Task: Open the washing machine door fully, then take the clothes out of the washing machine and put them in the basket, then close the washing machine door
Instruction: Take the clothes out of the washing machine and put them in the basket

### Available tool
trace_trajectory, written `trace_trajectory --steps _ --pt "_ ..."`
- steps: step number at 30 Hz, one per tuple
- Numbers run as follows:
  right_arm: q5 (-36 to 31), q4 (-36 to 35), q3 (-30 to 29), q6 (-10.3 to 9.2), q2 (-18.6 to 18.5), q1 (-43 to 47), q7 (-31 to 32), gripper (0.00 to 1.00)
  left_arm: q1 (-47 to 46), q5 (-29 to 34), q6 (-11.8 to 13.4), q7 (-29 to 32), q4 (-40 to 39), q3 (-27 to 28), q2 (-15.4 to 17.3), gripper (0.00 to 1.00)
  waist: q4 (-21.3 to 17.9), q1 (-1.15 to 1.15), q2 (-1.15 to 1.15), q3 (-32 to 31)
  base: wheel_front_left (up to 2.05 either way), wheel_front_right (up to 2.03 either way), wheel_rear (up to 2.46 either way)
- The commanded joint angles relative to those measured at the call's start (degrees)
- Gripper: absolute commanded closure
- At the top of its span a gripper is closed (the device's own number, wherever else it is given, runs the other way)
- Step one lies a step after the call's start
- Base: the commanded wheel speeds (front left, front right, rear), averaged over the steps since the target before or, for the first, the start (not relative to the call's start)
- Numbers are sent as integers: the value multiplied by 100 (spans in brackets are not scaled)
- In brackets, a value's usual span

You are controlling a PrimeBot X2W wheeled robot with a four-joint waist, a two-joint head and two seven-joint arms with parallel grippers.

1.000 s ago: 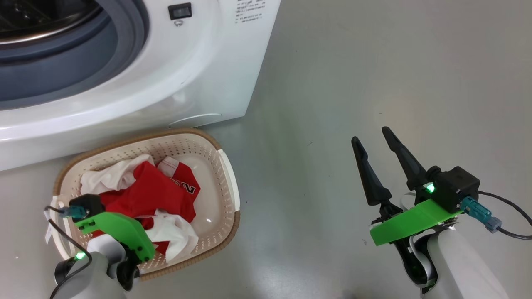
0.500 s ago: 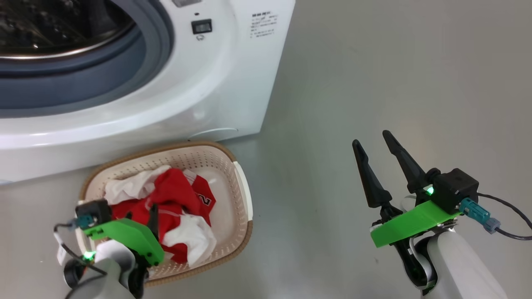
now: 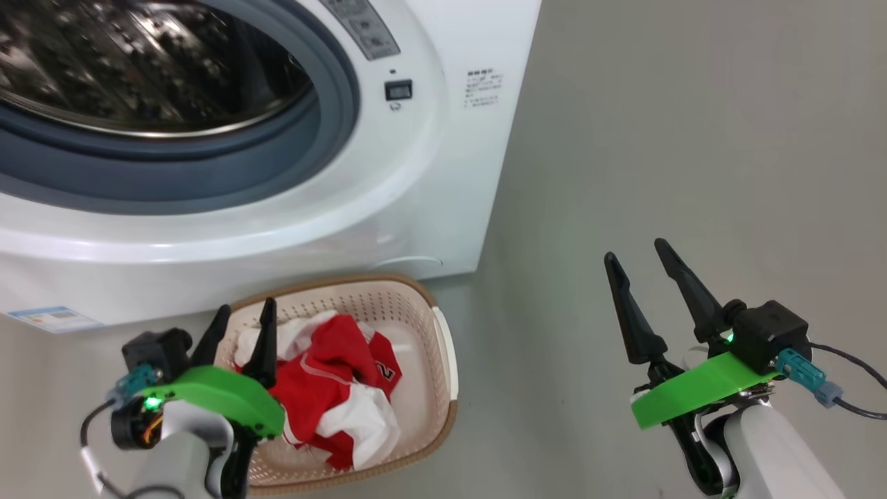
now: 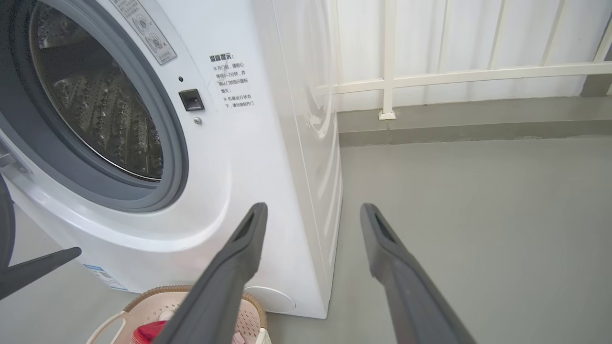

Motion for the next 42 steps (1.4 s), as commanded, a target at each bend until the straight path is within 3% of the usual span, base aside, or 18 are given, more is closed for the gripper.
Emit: trace_trajectory --steps 1,16,21,42 --pt "-92 -131 105 35 -25 123 -37 0 233 158 -31 -68 -351 252 172 0 187 0 0 -325 0 0 0" --pt "-441 -492 -287 35 2 590 -37 0 1752 1335 -22 -69 -2687 1137 -29 0 142 0 0 -1341 0 0 0" --pt "-512 -606 -452 35 17 758 -37 0 2149 1437 -25 -70 -3247 1409 -76 0 97 0 0 -1571 0 0 0" --pt "-567 -661 -741 35 44 1032 -37 0 2851 1425 -31 -70 -4043 1395 -85 0 138 0 0 -1923 0 0 0"
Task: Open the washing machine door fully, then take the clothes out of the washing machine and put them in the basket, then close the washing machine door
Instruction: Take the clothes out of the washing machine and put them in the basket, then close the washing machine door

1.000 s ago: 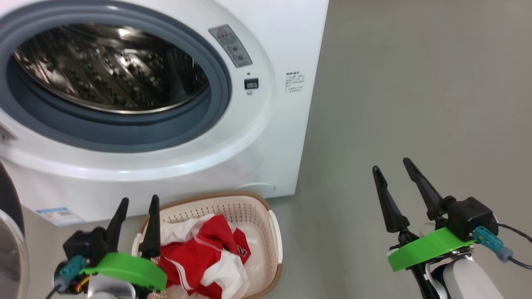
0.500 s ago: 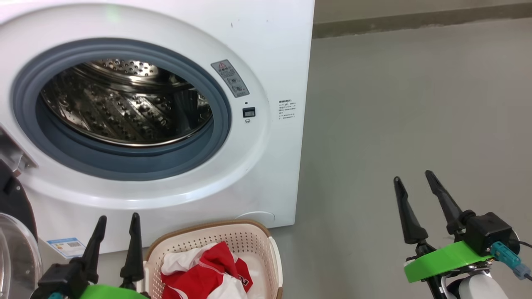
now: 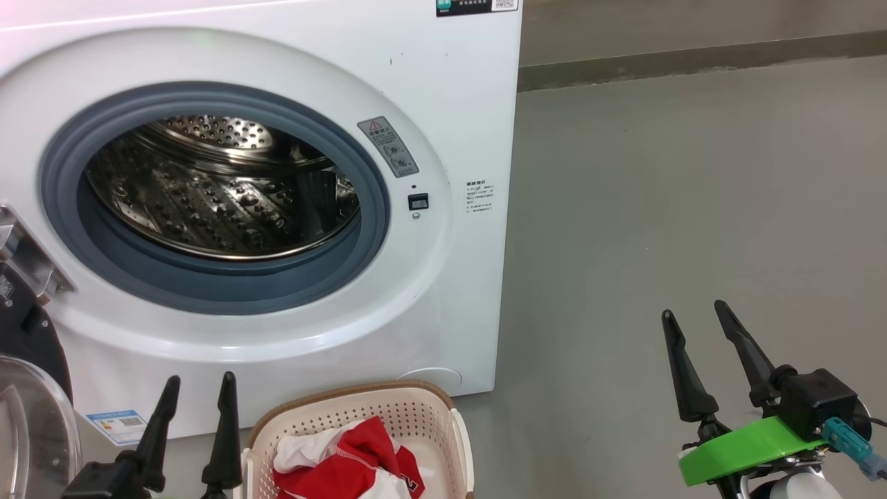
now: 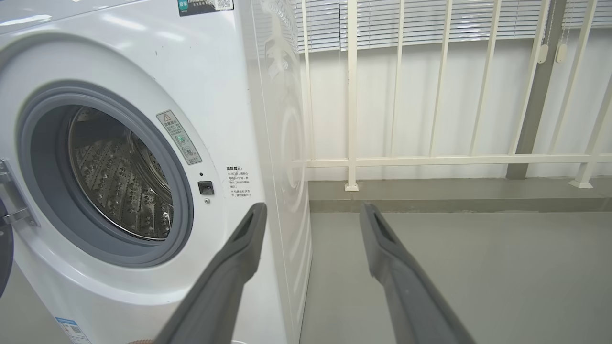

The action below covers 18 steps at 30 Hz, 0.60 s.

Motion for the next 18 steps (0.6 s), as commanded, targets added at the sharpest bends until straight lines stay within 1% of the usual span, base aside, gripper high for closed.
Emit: trace_trajectory --steps 1,18 --pt "-23 -164 87 35 -9 -108 -37 0 -62 63 -31 -69 -191 160 75 0 1 0 0 -2 0 0 0" --pt "-19 -161 40 35 2 -108 -37 0 -25 215 -32 -69 -285 134 116 0 15 0 0 -26 -2 2 0"
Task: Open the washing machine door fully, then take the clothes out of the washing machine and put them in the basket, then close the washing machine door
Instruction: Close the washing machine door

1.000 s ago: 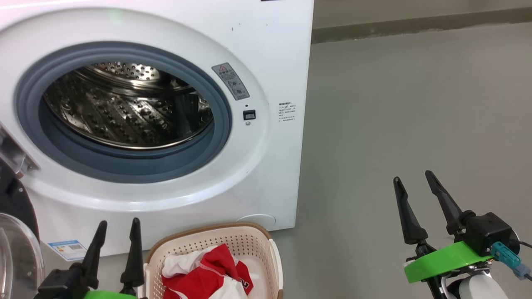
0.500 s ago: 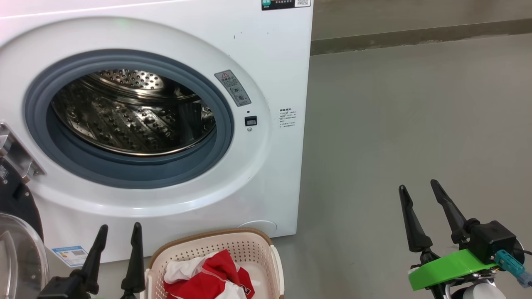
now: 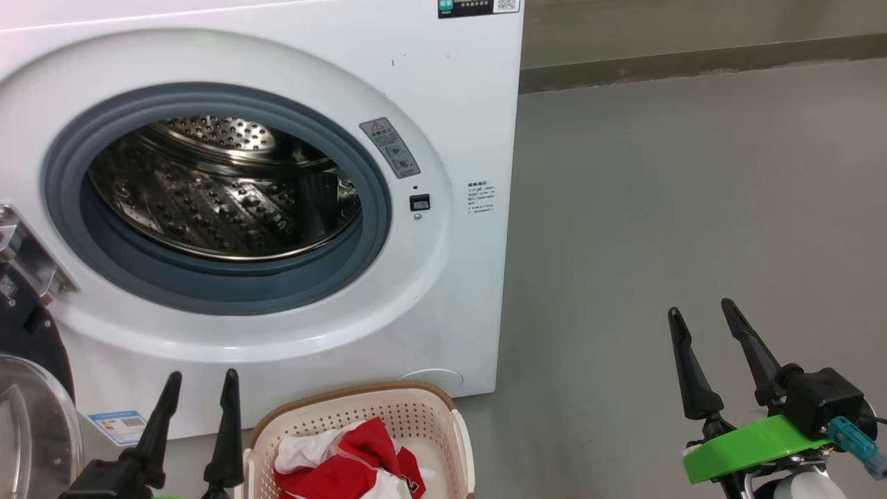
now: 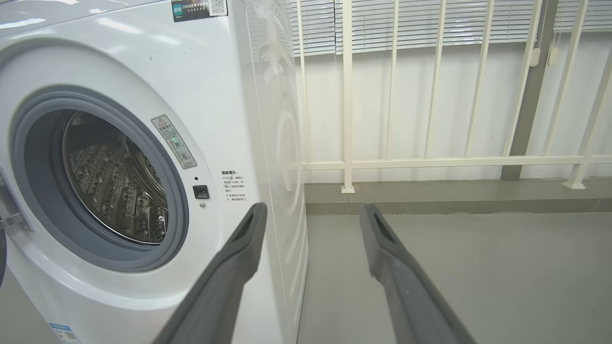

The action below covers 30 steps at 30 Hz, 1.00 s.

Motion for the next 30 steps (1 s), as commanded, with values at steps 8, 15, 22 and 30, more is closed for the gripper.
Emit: trace_trajectory --steps 8,15,22,30 --pt "-1 -124 113 35 -3 -98 -37 0 -3 215 -32 -69 -236 217 96 0 -26 0 0 -42 -88 88 0" --pt "20 -129 122 35 -1 -66 -37 0 23 200 -32 -69 -250 135 97 0 -13 0 0 -51 -182 182 0" --pt "41 -109 130 35 0 -61 -37 0 14 163 -32 -69 -260 114 118 0 28 0 0 -44 -143 143 0" --pt "38 -75 147 35 0 -70 -37 0 18 74 -32 -69 -265 67 133 0 54 0 0 -71 -47 47 0"
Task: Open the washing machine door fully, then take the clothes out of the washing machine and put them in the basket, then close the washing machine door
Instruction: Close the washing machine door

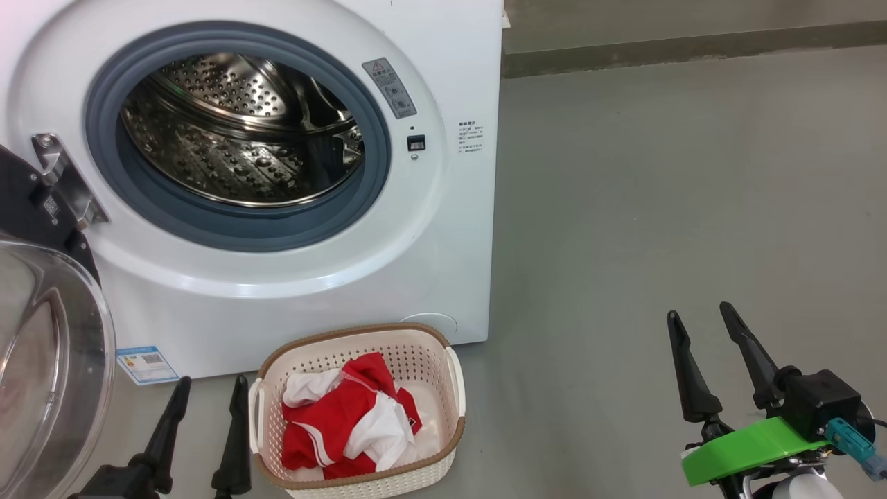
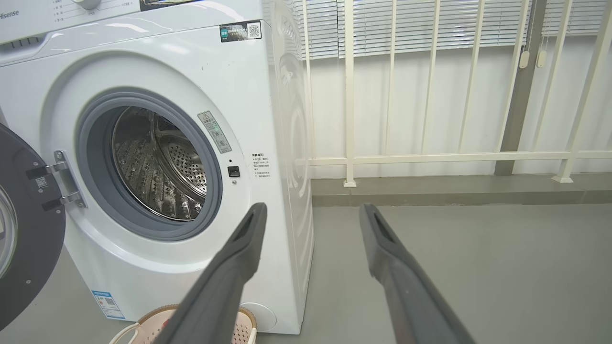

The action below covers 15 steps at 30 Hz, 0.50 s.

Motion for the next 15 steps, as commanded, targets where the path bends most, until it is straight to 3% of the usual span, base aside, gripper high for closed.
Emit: trace_trajectory --steps 1,15 --pt "33 -126 152 35 -14 -78 -37 0 -87 -8 -31 -69 -164 177 111 0 -1 0 0 -10 0 0 0" --pt "50 -85 219 35 -30 -94 -37 0 -114 63 -31 -69 -210 283 69 0 201 0 0 -17 0 0 0"
